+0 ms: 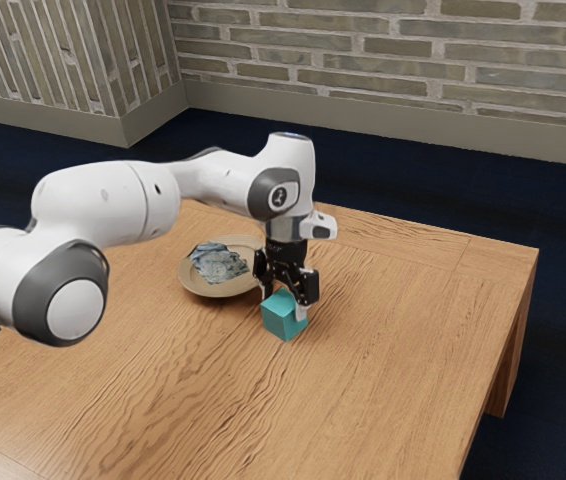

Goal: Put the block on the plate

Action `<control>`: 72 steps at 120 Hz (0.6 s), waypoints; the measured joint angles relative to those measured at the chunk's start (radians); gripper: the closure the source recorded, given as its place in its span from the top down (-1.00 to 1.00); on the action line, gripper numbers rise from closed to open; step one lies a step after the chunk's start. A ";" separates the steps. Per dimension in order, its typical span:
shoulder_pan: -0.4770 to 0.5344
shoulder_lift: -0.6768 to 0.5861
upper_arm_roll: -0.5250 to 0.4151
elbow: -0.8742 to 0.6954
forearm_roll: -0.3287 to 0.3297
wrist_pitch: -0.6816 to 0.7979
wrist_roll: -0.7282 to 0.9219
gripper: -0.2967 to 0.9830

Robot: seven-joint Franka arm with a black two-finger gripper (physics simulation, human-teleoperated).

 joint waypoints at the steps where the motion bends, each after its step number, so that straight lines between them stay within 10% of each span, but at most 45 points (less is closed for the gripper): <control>1: 0.000 0.001 0.000 0.001 0.000 0.000 0.000 0.53; 72: -0.001 0.001 0.022 0.030 0.002 -0.035 0.003 0.08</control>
